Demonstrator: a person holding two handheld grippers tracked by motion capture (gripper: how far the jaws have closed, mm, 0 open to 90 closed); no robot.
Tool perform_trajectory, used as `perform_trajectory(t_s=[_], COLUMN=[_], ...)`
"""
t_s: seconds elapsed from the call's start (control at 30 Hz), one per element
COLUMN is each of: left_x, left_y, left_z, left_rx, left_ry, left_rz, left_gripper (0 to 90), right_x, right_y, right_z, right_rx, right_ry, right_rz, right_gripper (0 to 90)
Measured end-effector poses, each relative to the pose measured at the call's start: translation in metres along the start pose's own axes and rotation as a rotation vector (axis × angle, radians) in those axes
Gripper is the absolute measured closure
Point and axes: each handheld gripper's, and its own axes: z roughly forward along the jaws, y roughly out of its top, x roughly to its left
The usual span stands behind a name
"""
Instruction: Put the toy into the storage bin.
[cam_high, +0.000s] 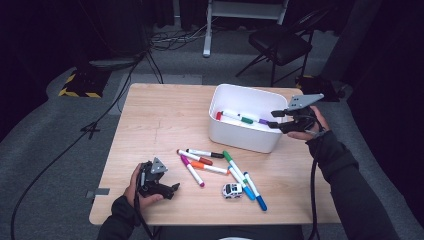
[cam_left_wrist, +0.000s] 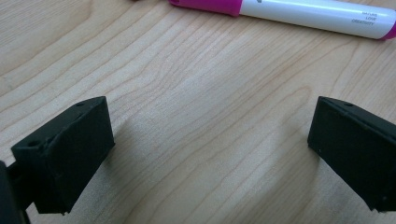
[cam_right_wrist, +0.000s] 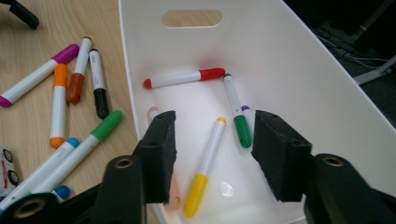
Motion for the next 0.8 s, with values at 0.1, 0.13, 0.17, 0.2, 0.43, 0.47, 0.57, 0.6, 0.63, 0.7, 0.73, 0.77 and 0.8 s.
perform_trajectory(t_s=[0.1, 0.13, 0.17, 0.2, 0.43, 0.47, 0.57, 0.6, 0.63, 0.7, 0.73, 0.77, 0.8], left_x=[0.0, 0.0, 0.0, 0.0, 0.0, 0.0, 0.0, 0.0, 0.0, 0.0, 0.0, 0.0, 0.0], left_y=[0.0, 0.0, 0.0, 0.0, 0.0, 0.0, 0.0, 0.0, 0.0, 0.0, 0.0, 0.0, 0.0], left_z=[0.0, 0.0, 0.0, 0.0, 0.0, 0.0, 0.0, 0.0, 0.0, 0.0, 0.0, 0.0, 0.0], left_rx=[0.0, 0.0, 0.0, 0.0, 0.0, 0.0, 0.0, 0.0, 0.0, 0.0, 0.0, 0.0, 0.0], left_ry=[0.0, 0.0, 0.0, 0.0, 0.0, 0.001, 0.0, 0.001, 0.001, 0.0, 0.001, 0.001, 0.001], left_rz=[0.0, 0.0, 0.0, 0.0, 0.0, 0.0, -0.003, 0.0, 0.0, -0.003, 0.0, 0.0, 0.0], left_gripper=[0.4, 0.4, 0.4, 0.5, 0.5, 0.4, 0.5, 0.5, 0.5, 0.5, 0.5, 0.5, 0.5], right_x=[0.01, 0.014, 0.018, 0.023, 0.059, 0.065, 0.085, 0.093, 0.101, 0.116, 0.122, 0.128, 0.134], right_y=[-0.003, -0.003, -0.004, -0.005, -0.024, -0.029, -0.049, -0.057, -0.066, -0.085, -0.093, -0.101, -0.106], right_z=[-0.012, -0.016, -0.02, -0.024, -0.044, -0.045, -0.041, -0.037, -0.033, -0.023, -0.019, -0.015, -0.012], right_rx=[-0.057, -0.074, -0.087, -0.097, -0.157, -0.165, -0.148, -0.144, -0.136, -0.105, -0.099, -0.083, -0.067], right_ry=[-0.002, -0.008, -0.026, -0.045, -0.067, -0.049, -0.005, 0.007, 0.003, 0.035, 0.049, 0.073, 0.084], right_rz=[0.03, 0.035, 0.043, 0.044, 0.037, 0.038, 0.046, 0.053, 0.055, 0.042, 0.046, 0.065, 0.061], right_gripper=[33.3, 30.3, 28.0, 24.5, 23.3, 23.6, 23.6, 24.2, 24.5, 24.7, 24.5, 24.6, 24.2])
